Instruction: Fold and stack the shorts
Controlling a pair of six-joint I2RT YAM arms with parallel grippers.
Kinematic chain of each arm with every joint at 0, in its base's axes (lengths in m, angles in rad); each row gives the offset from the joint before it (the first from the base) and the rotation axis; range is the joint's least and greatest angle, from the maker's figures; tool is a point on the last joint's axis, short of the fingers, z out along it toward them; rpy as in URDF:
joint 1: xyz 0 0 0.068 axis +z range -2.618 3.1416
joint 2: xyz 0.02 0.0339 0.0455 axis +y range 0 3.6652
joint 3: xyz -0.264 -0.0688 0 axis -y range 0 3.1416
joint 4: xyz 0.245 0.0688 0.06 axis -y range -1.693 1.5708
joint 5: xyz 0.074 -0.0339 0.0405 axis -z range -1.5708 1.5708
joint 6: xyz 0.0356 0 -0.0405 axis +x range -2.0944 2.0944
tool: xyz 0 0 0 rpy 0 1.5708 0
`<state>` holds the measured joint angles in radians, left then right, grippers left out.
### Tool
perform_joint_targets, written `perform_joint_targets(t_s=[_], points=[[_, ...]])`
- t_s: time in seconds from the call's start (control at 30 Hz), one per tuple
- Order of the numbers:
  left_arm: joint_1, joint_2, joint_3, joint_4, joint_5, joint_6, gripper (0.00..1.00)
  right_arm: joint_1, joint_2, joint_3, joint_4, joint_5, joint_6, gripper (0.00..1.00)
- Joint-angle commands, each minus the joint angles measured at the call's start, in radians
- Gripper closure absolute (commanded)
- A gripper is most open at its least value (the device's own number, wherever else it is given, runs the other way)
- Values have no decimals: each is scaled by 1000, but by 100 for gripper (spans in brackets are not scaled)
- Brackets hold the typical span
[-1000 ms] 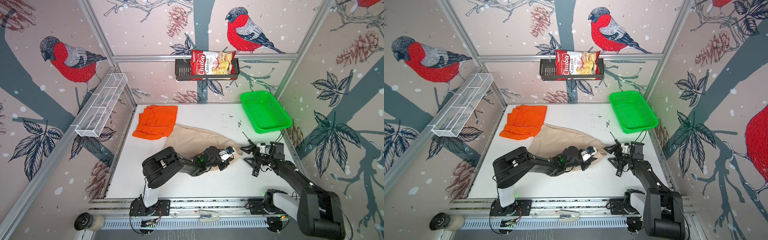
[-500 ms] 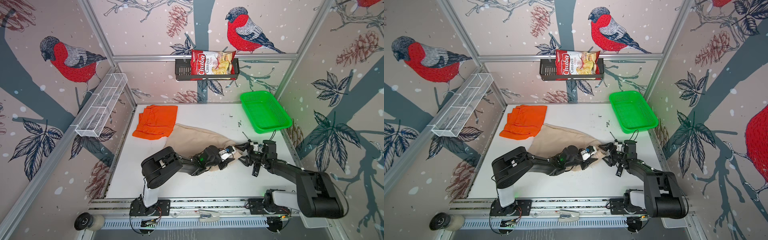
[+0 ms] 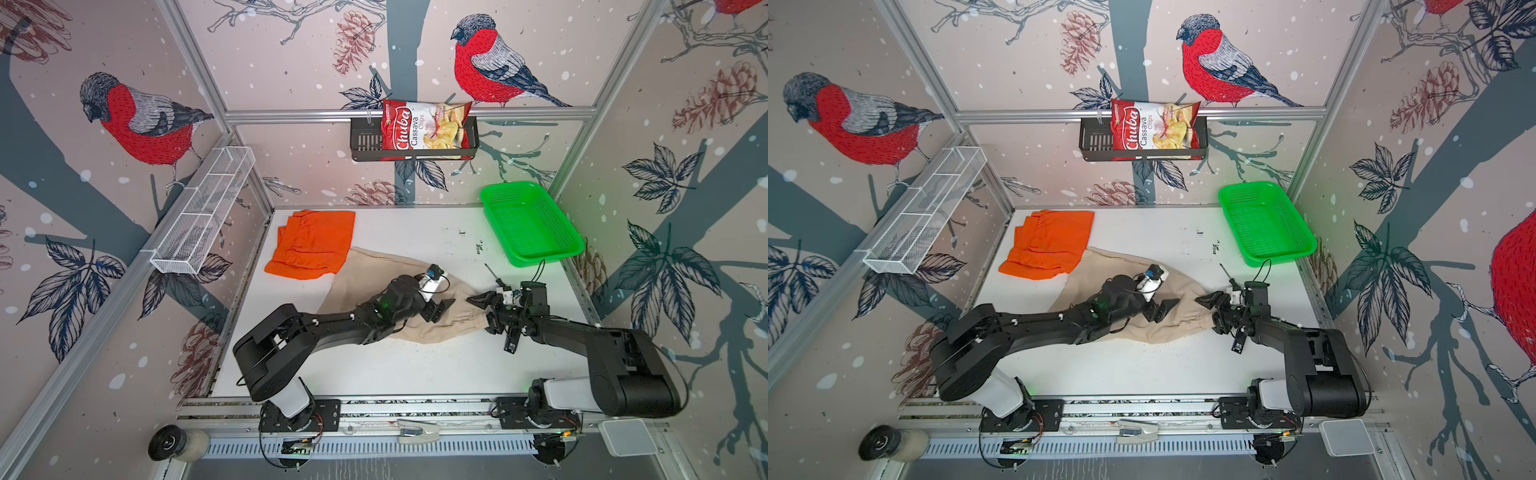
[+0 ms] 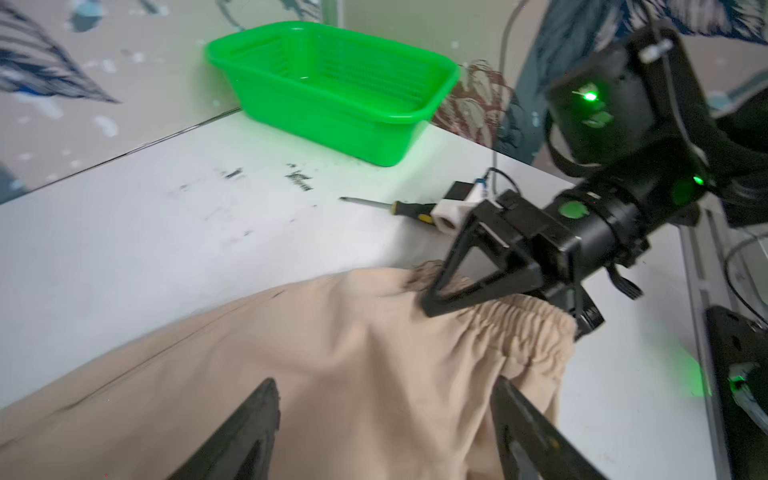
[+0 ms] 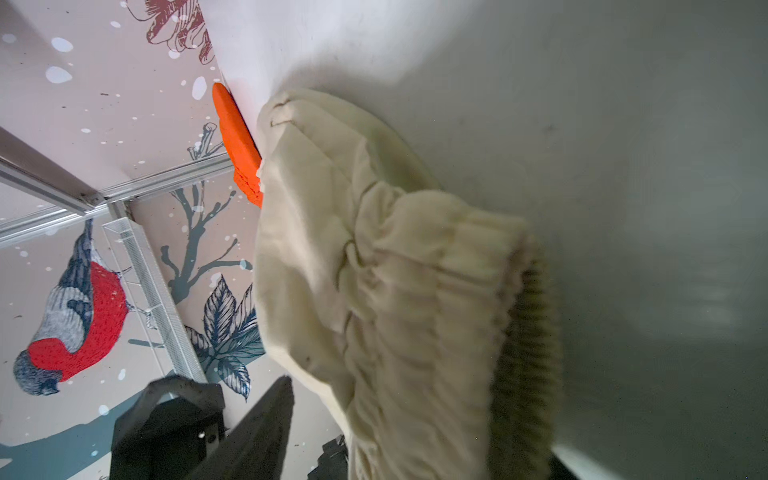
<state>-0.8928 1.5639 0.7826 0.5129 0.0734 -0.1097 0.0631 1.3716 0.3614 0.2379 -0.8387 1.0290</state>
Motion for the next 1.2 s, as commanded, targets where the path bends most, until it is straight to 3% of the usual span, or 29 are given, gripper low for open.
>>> perform_joint_targets(t_s=[0.0,0.17,0.2,0.27,0.47,0.67,0.8,0.93,1.17], points=[[61,-80,-24,-150,-88,-155,22,1,-21,40,-141,65,-120,42],[171,-209,-67,-317,-120,-270,22,0,-55,110,-285,135,-222,65],[201,-233,-80,-345,-106,-297,22,0,-60,135,-324,141,-253,73],[263,-275,-111,-374,-47,-342,22,0,-59,203,-426,169,-324,80],[432,-334,-202,-428,63,-431,31,0,-34,485,-771,339,-538,80],[459,-289,-198,-457,83,-420,38,1,34,762,-1035,517,-673,79],[460,-199,-167,-449,157,-403,47,14,70,921,-1112,590,-693,78],[460,-109,-160,-403,228,-419,48,57,101,1049,-1140,632,-683,77],[459,-27,-182,-293,288,-458,55,202,176,1175,-1130,741,-629,76]])
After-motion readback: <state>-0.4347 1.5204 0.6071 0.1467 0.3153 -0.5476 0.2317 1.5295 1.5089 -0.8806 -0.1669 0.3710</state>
